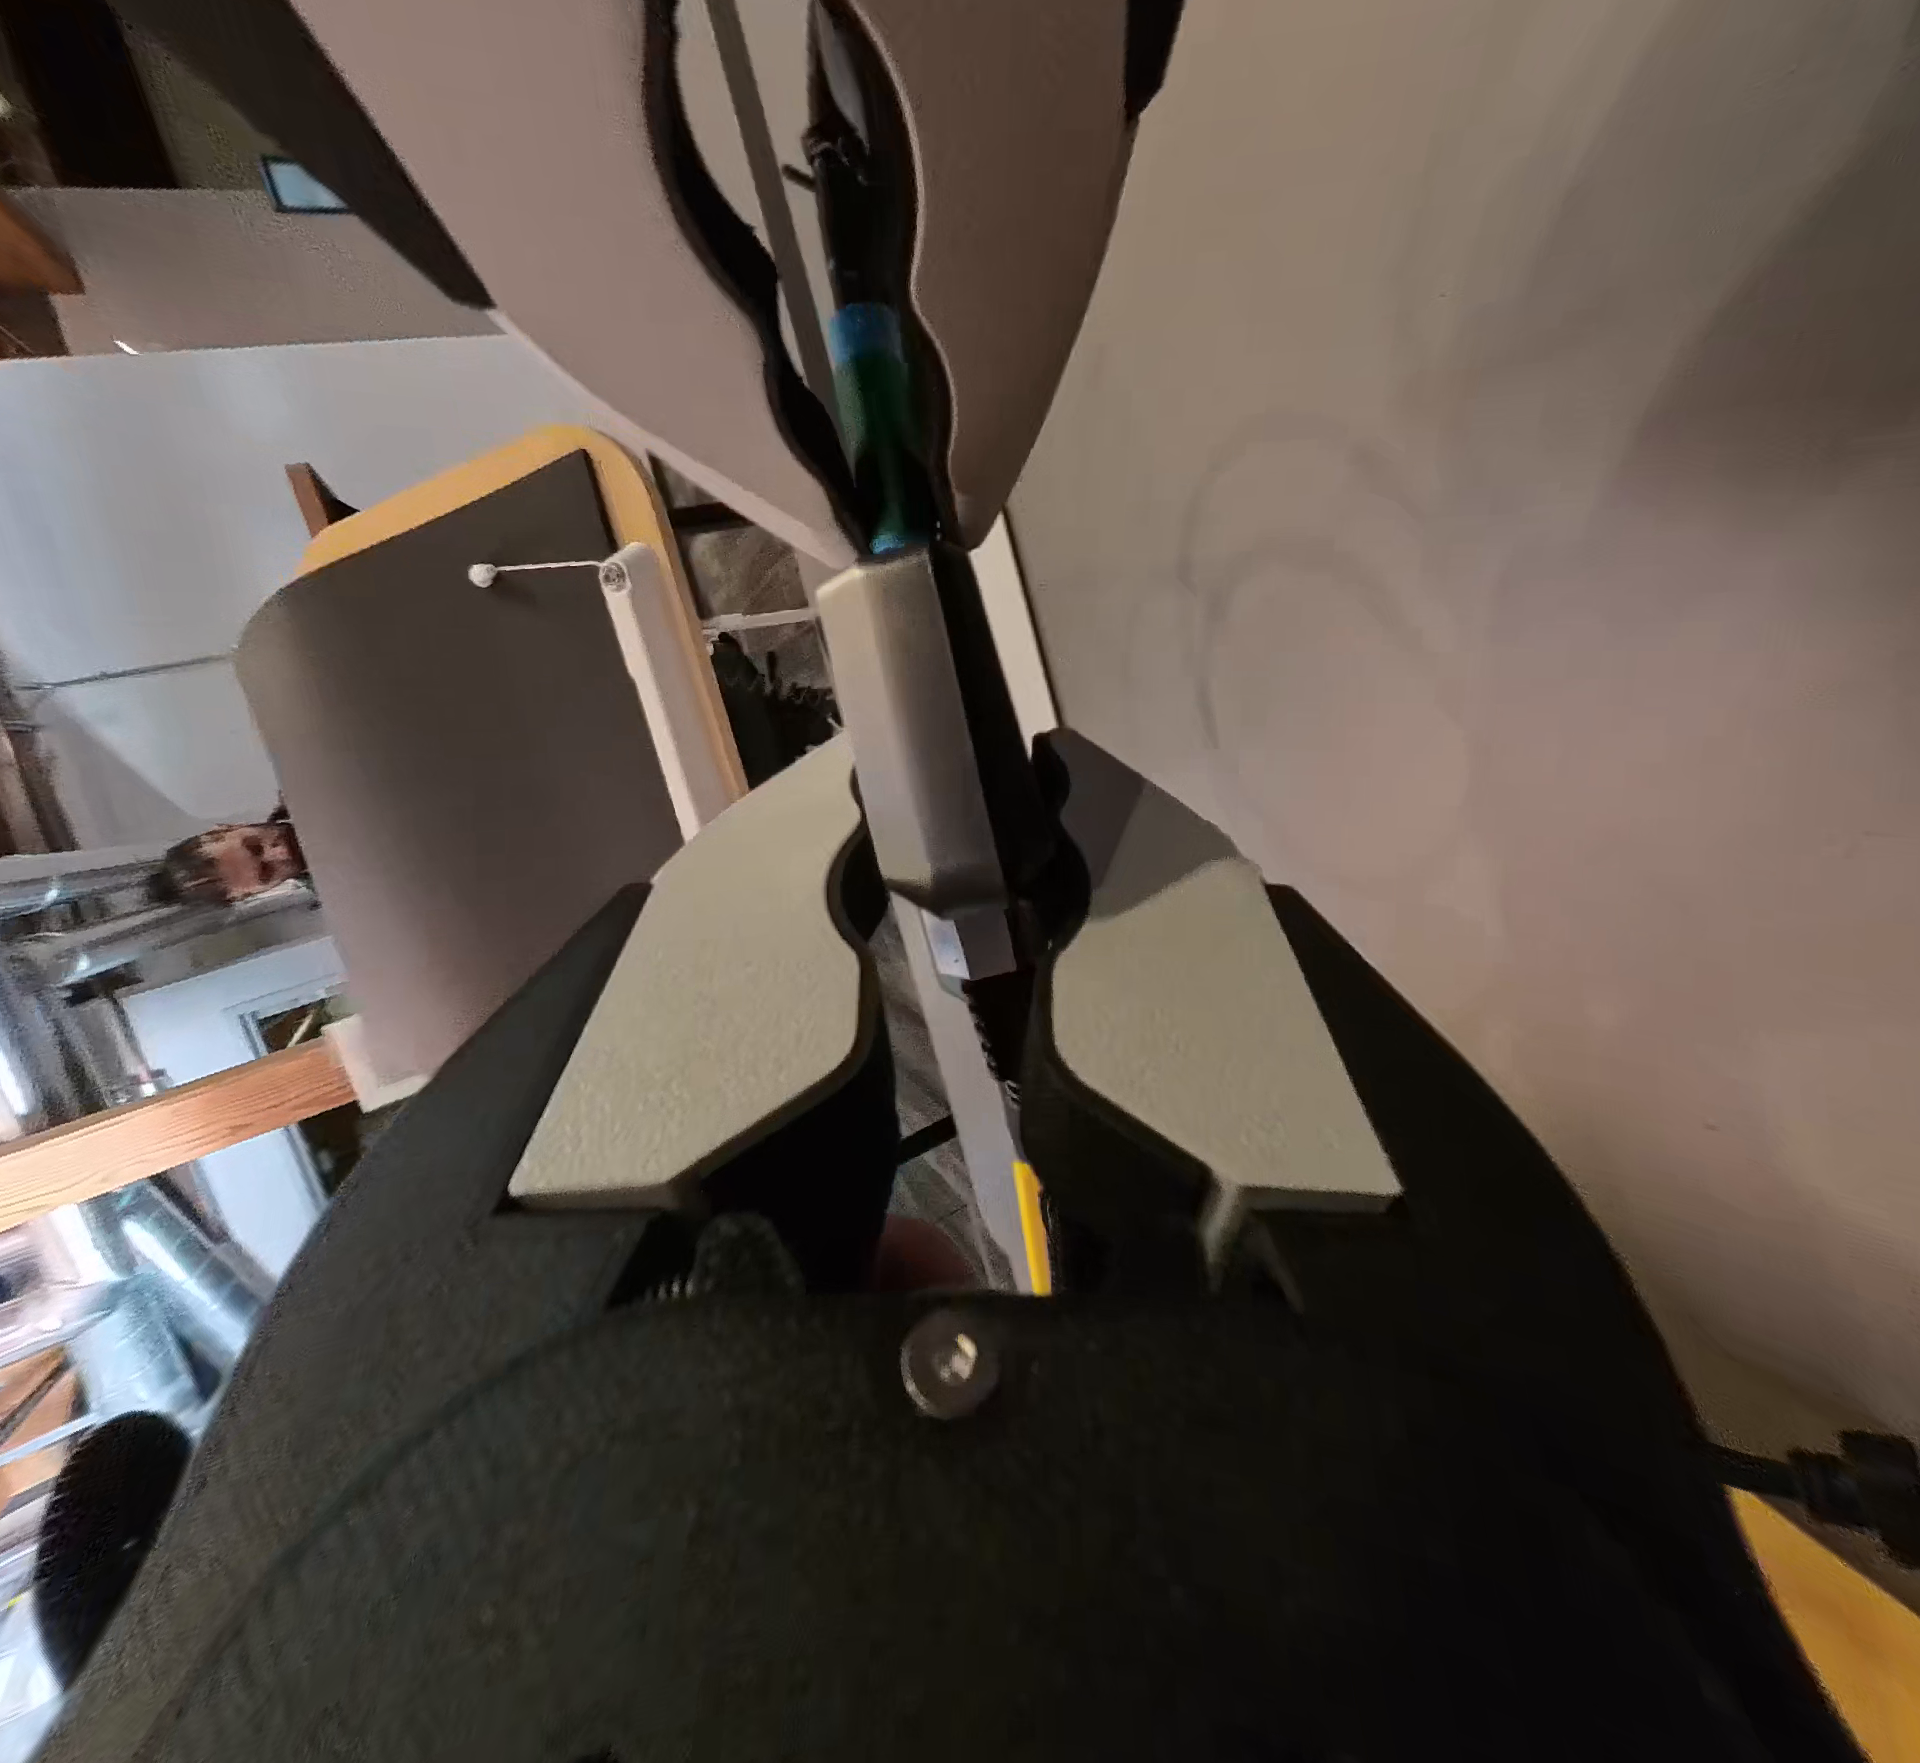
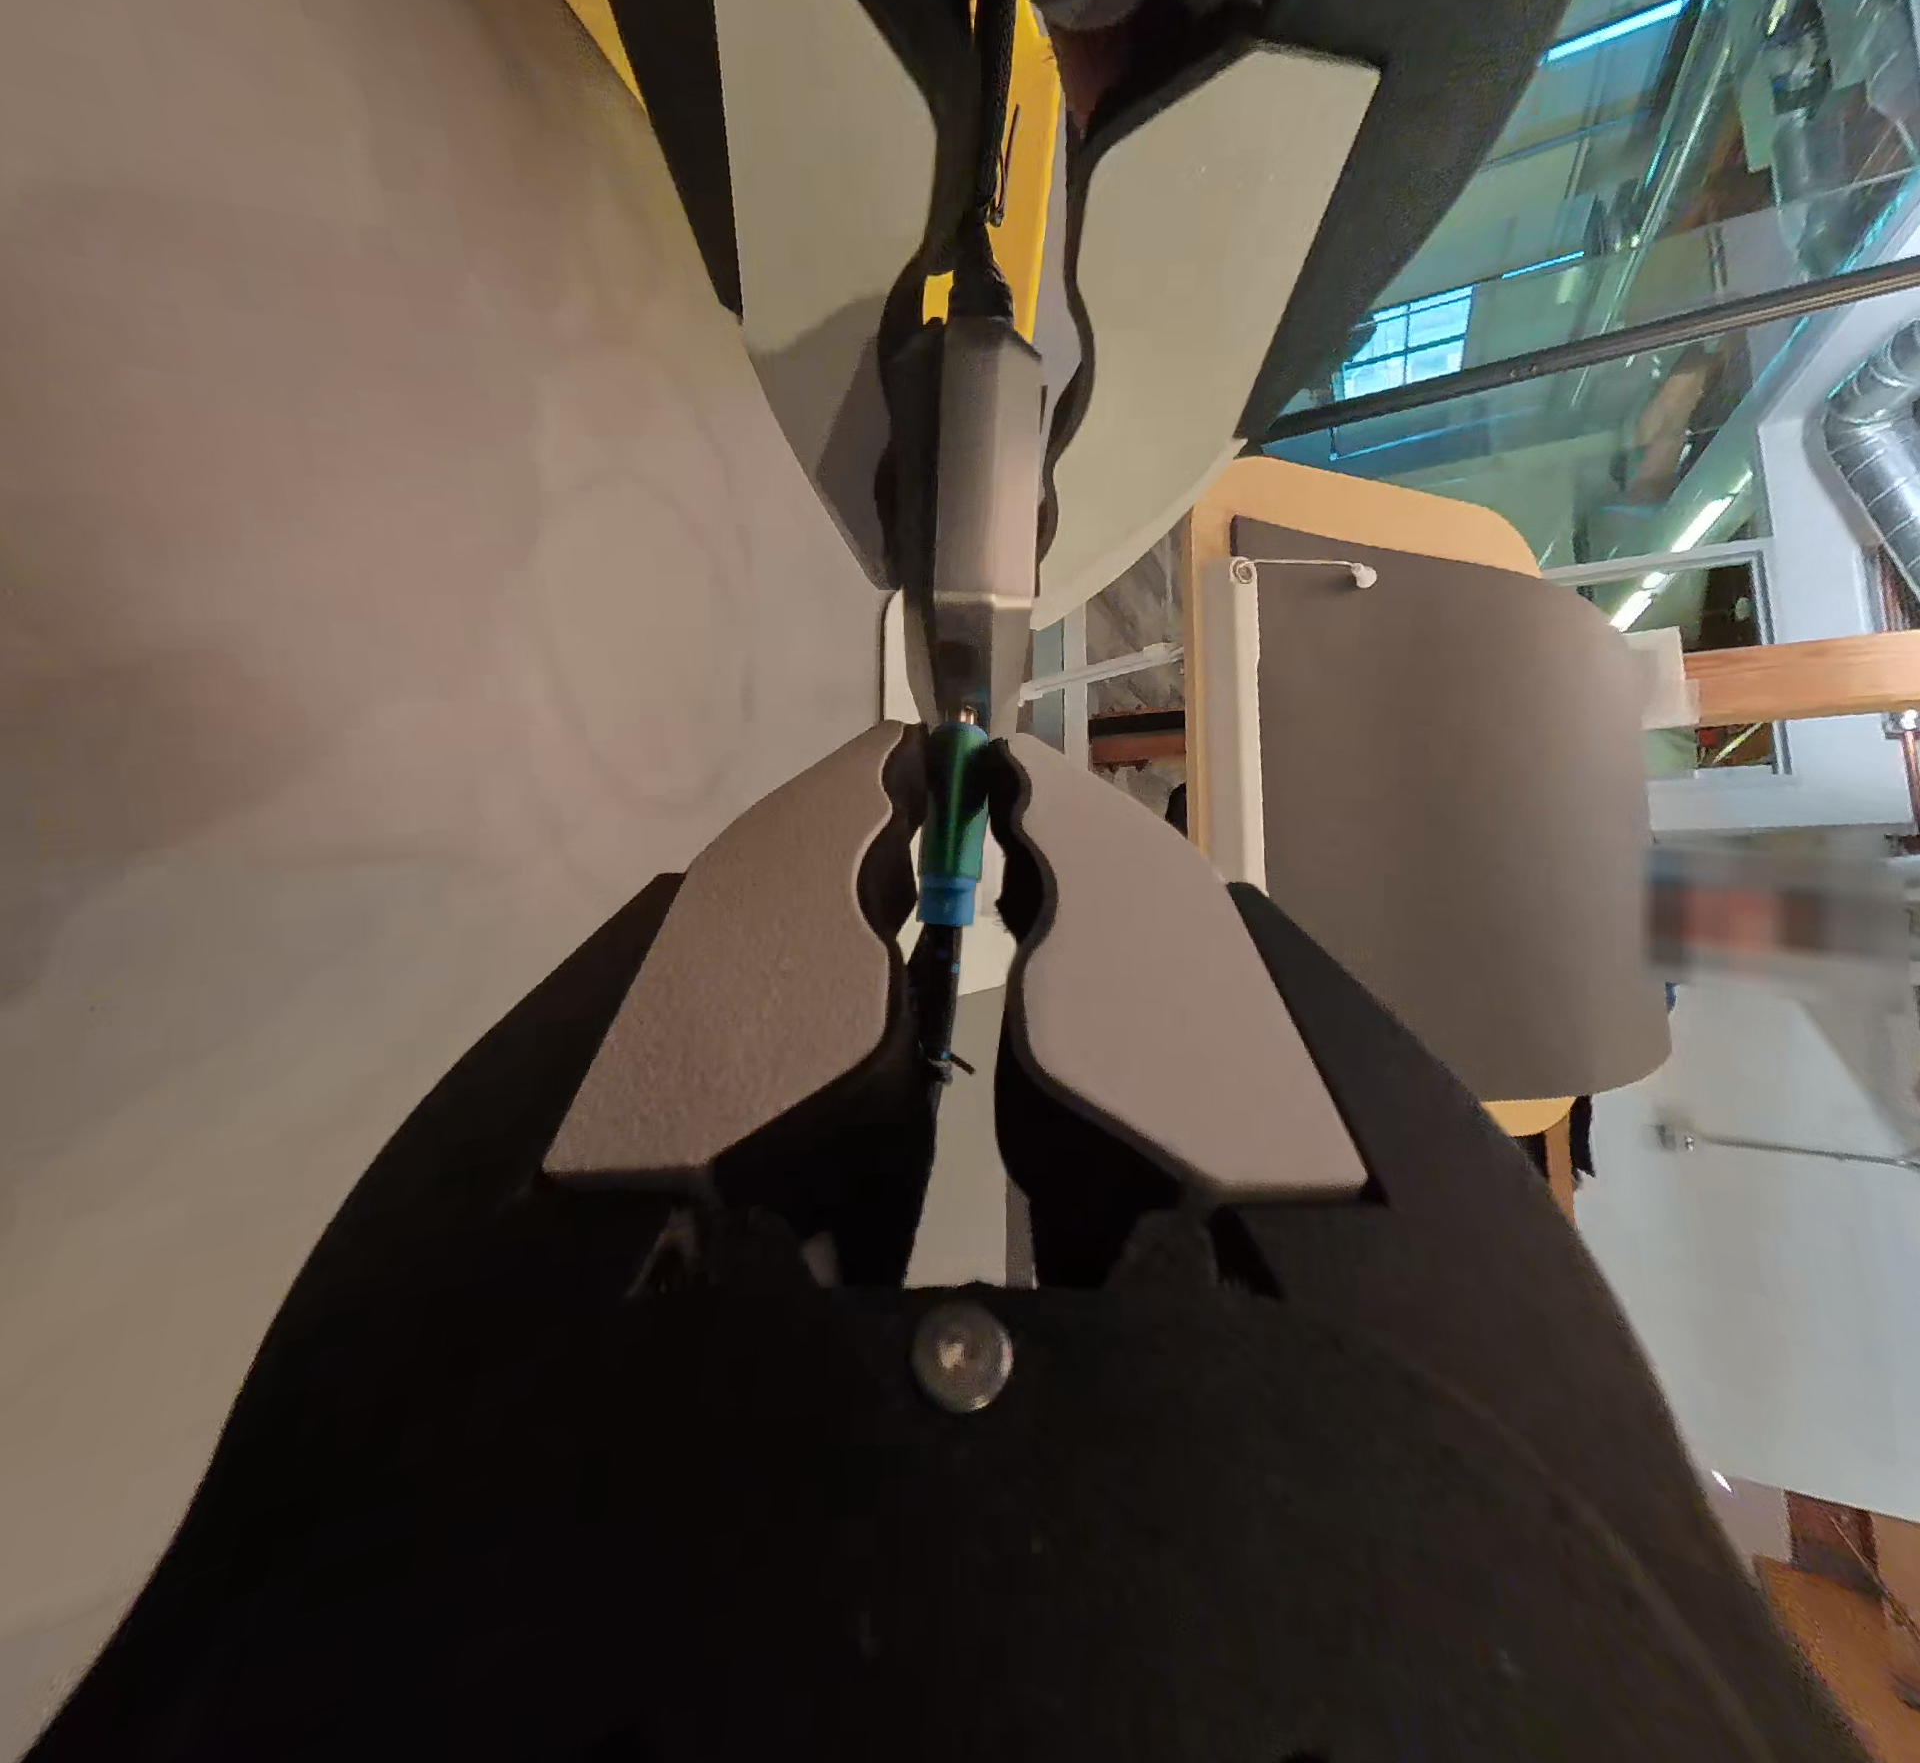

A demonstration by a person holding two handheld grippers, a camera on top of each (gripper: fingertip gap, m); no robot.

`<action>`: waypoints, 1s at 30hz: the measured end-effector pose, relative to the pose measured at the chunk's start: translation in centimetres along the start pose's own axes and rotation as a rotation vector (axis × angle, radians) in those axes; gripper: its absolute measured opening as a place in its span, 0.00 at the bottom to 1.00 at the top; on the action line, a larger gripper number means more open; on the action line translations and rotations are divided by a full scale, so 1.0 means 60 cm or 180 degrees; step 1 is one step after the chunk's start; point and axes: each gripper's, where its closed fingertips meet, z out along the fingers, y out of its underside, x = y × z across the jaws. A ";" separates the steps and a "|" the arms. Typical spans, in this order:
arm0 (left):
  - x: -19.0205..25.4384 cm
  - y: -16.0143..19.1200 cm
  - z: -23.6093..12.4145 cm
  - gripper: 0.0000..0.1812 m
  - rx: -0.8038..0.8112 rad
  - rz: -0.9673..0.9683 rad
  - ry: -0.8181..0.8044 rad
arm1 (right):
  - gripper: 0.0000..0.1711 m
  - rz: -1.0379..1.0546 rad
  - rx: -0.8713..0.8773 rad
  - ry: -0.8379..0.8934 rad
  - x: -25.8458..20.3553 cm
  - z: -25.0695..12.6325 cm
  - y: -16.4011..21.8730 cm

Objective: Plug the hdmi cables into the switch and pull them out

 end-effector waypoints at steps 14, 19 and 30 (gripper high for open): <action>0.009 -0.030 -0.037 0.13 0.0388 -0.0303 0.0375 | 0.05 -0.0170 0.0105 -0.0287 -0.006 -0.041 -0.012; 0.003 -0.040 -0.045 0.13 0.0514 -0.0494 0.0361 | 0.06 -0.0168 -0.0014 -0.0294 -0.001 -0.057 -0.012; -0.009 -0.072 -0.080 0.13 0.0746 -0.0578 0.0238 | 0.06 -0.0035 0.0115 -0.0458 0.009 -0.105 -0.033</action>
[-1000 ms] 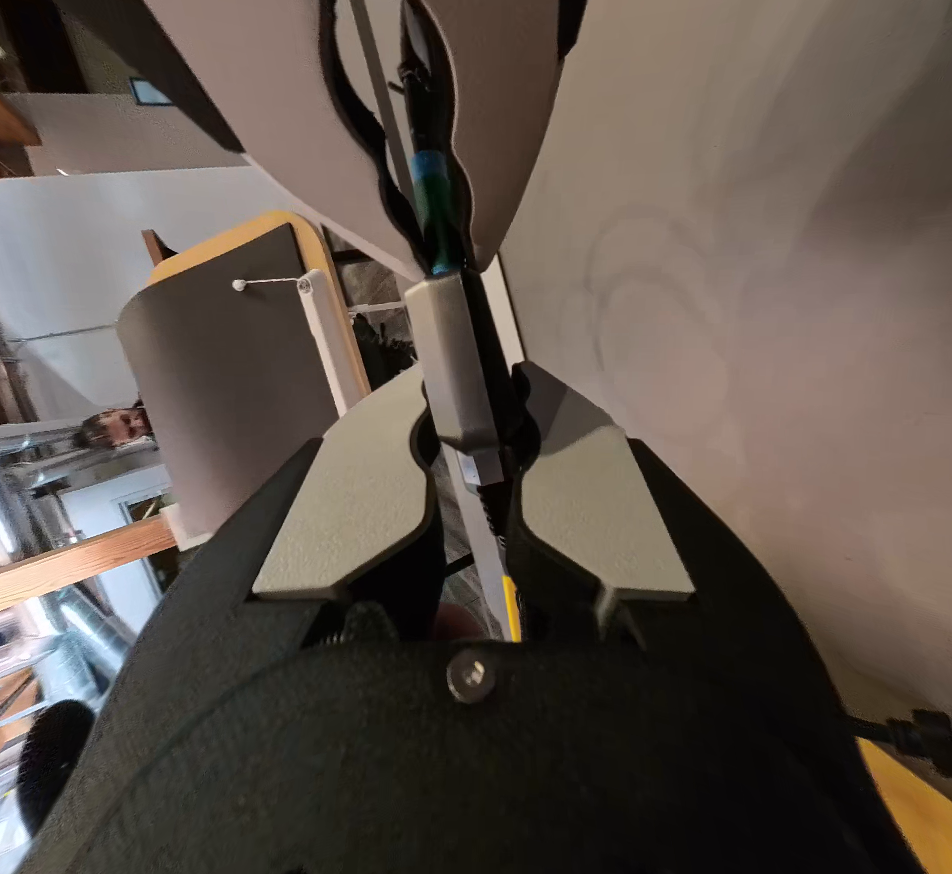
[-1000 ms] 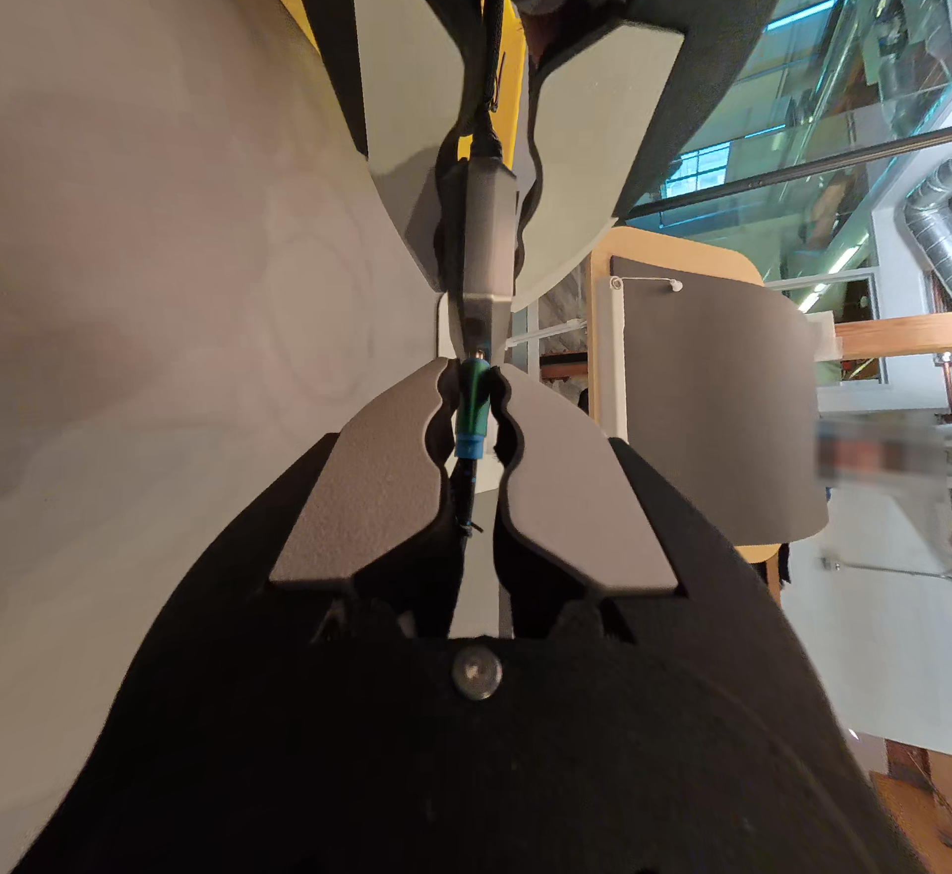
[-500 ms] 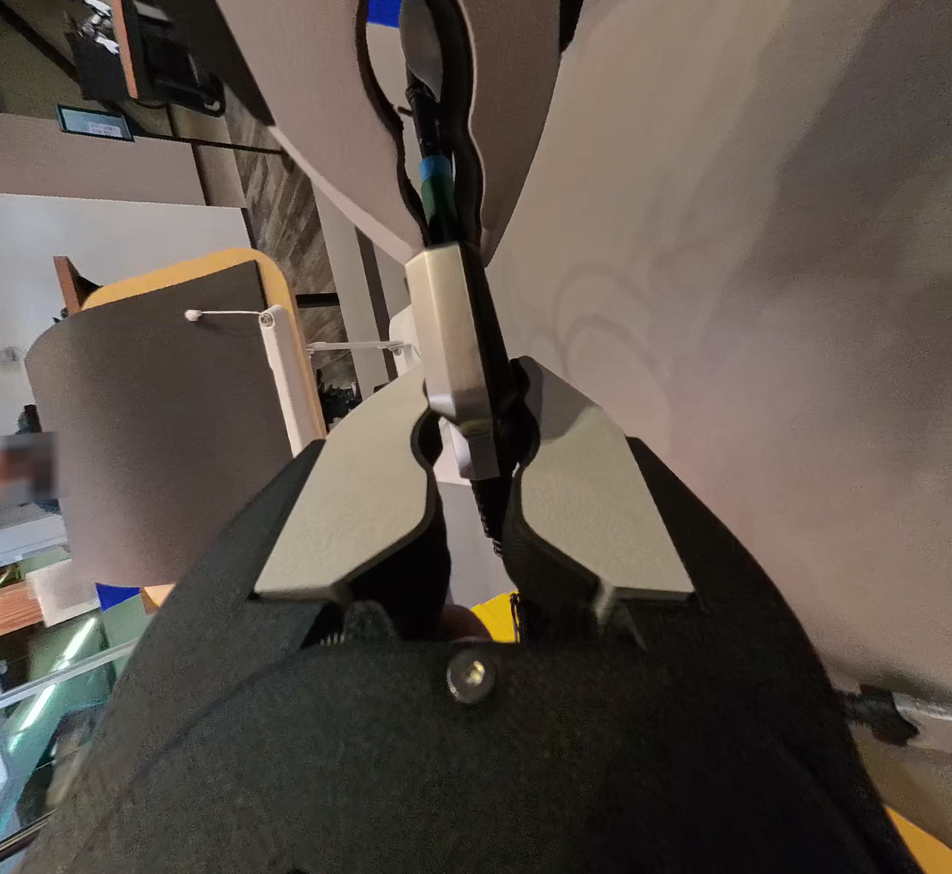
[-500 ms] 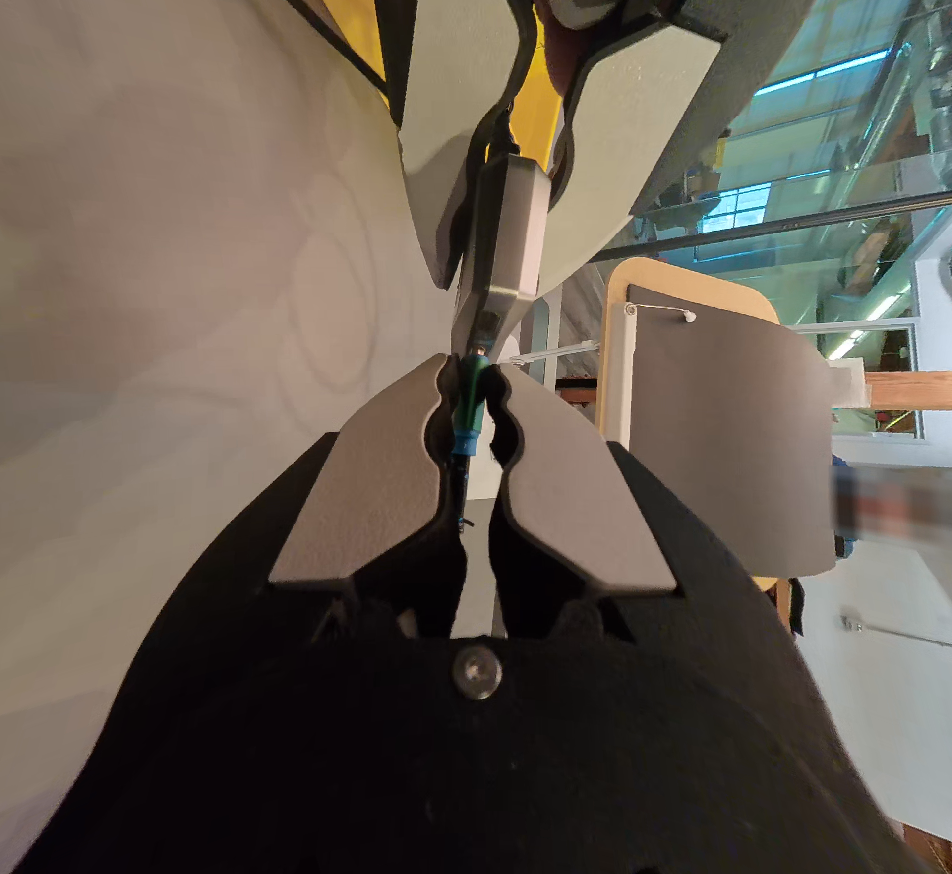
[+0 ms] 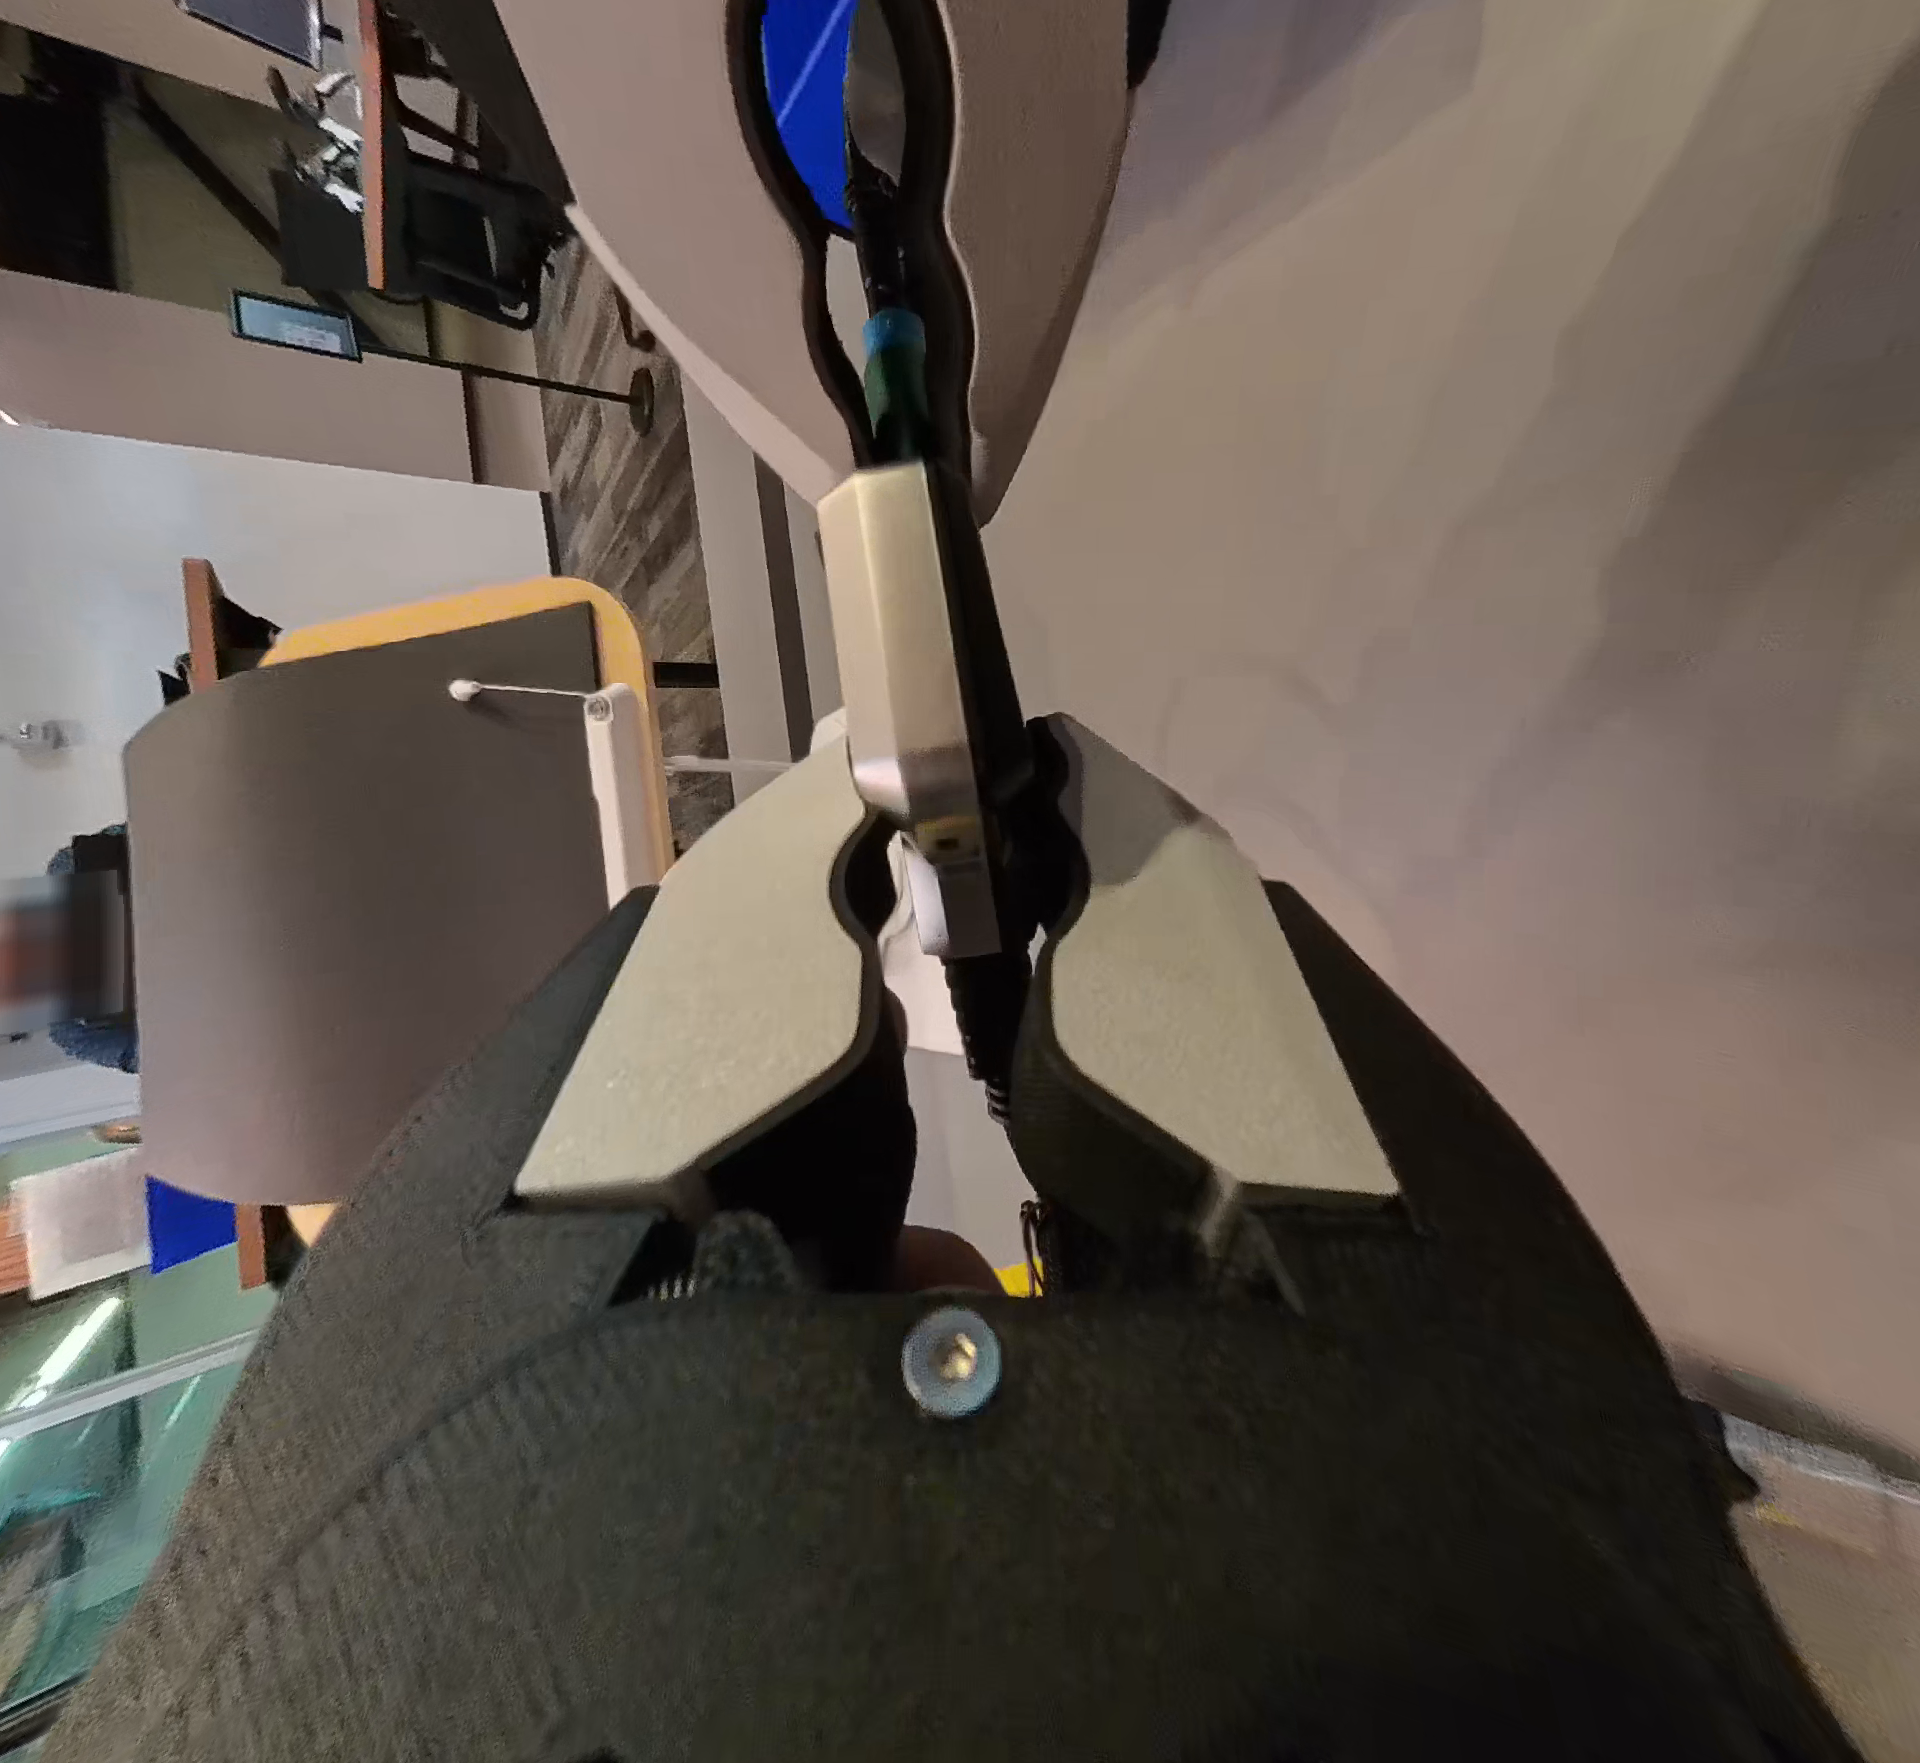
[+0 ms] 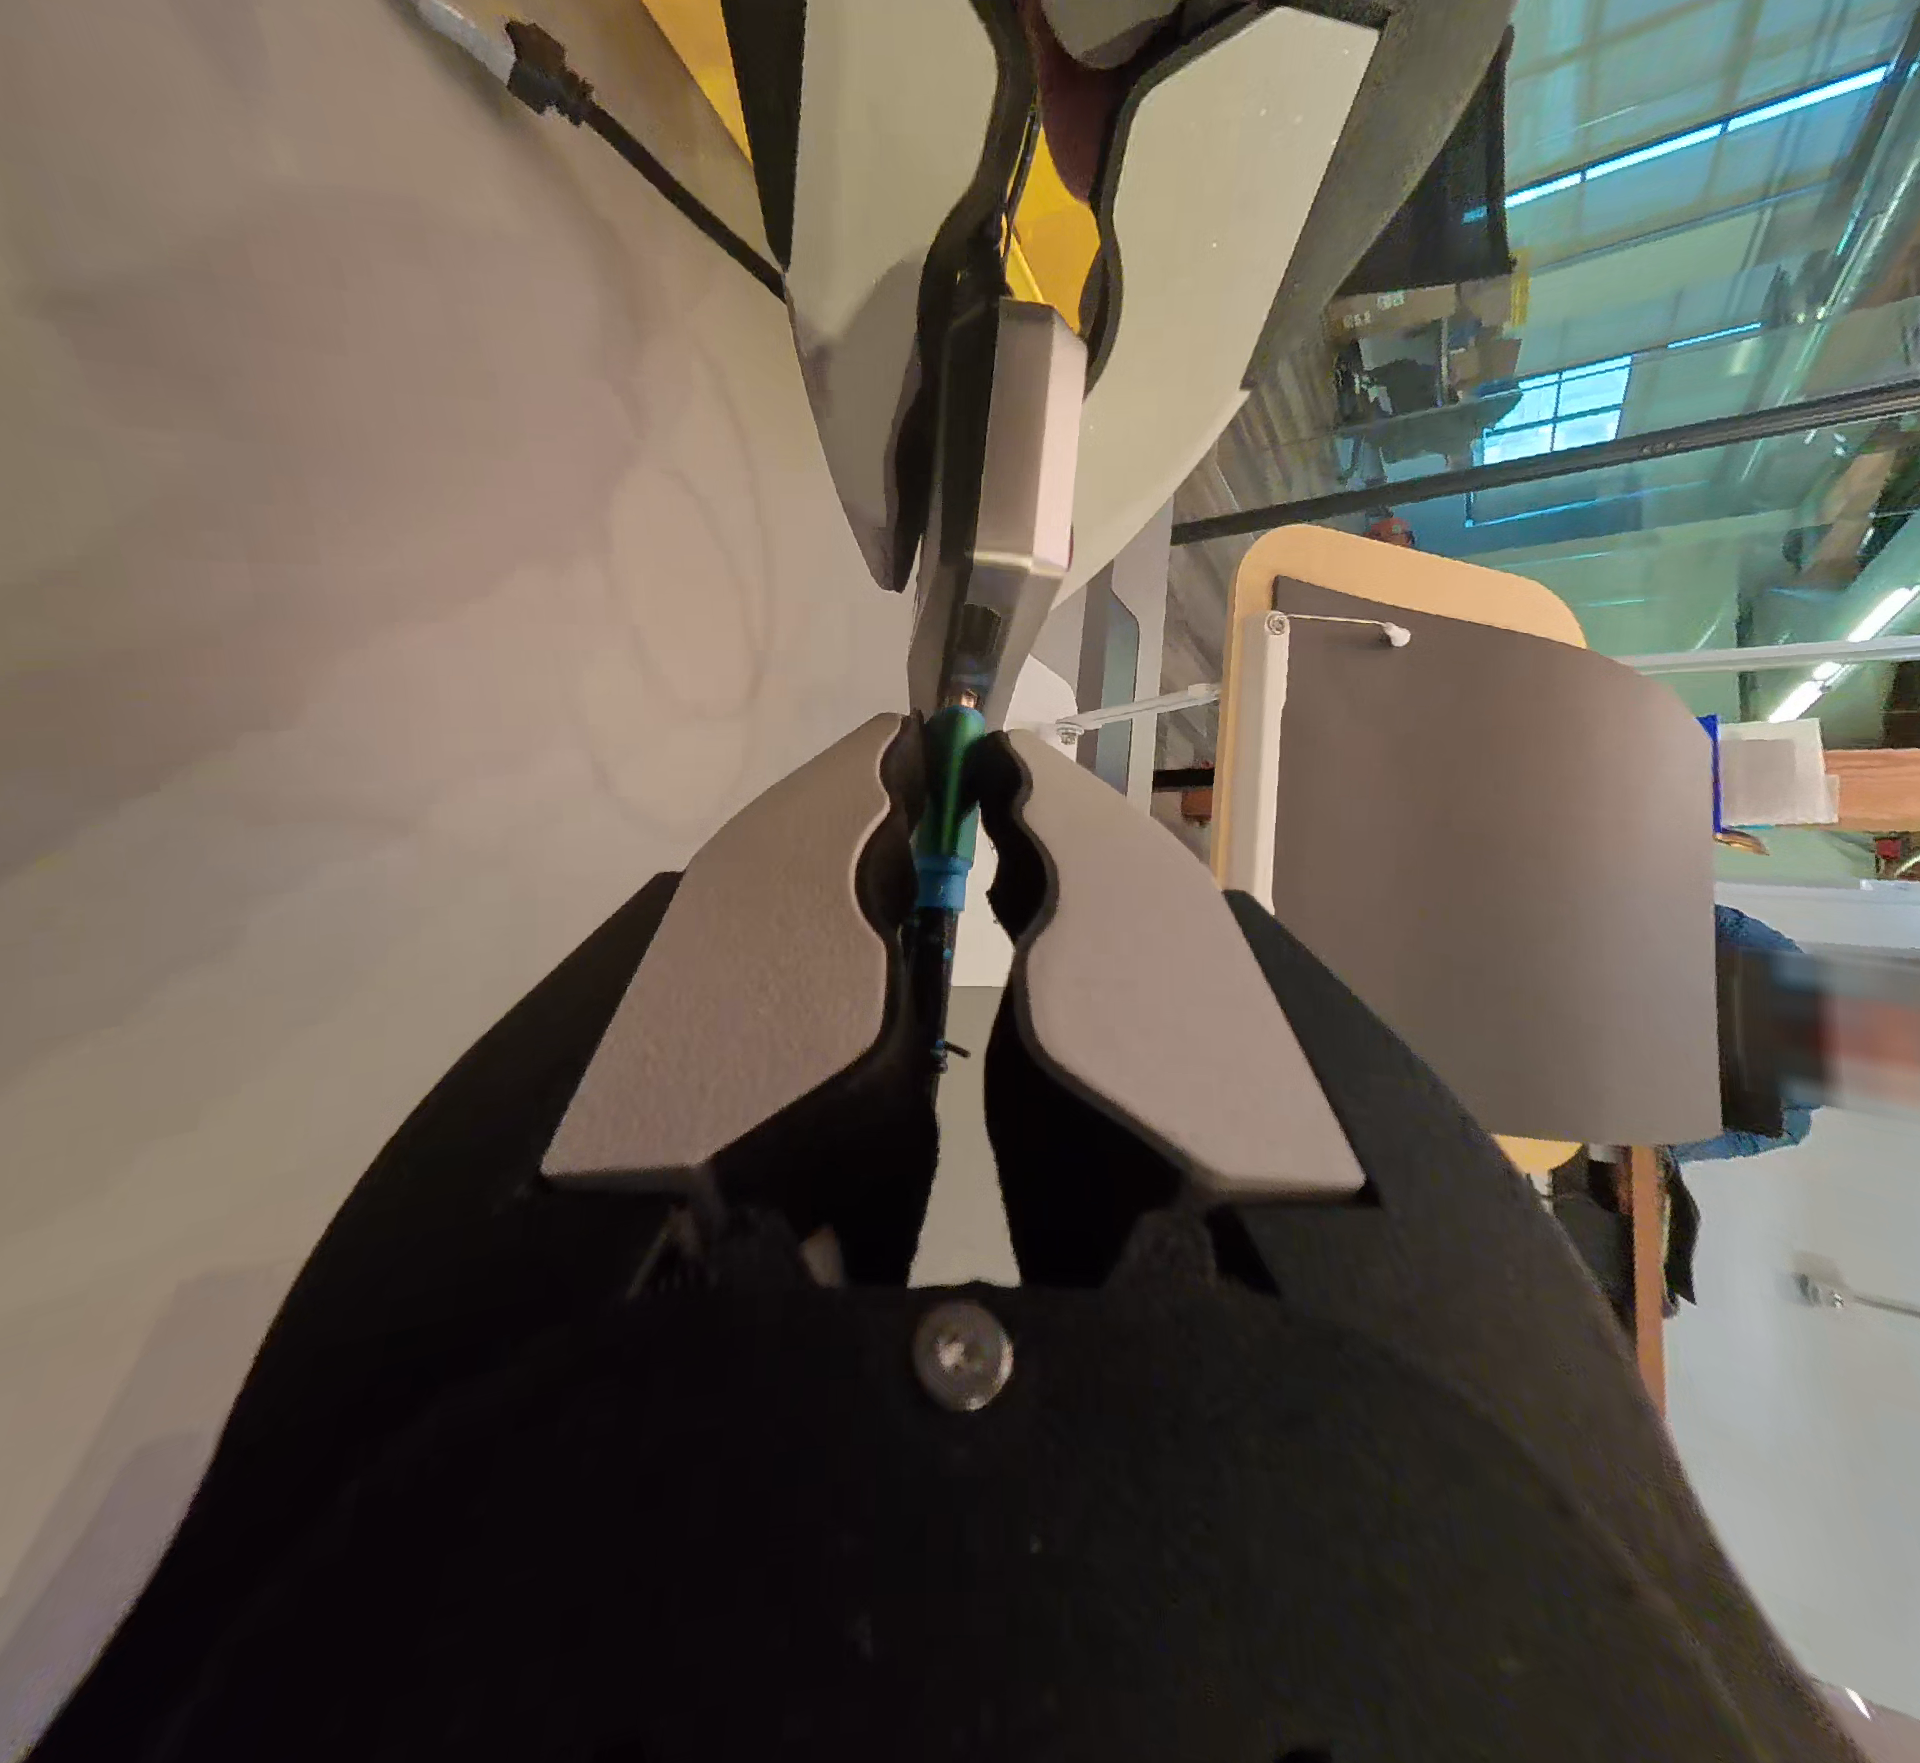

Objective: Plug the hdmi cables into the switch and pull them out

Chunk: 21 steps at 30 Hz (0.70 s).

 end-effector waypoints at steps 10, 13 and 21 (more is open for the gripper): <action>-0.034 0.077 -0.008 0.12 -0.0564 -0.0211 -0.0233 | 0.05 -0.0057 -0.0723 0.0059 0.007 -0.033 0.066; -0.056 0.035 -0.035 0.12 -0.0263 -0.0212 -0.0318 | 0.05 0.0091 -0.0527 0.0065 0.017 -0.046 0.053; -0.051 0.100 -0.034 0.12 -0.0553 -0.0331 -0.0494 | 0.05 0.1032 -0.0551 0.0888 0.122 -0.198 0.143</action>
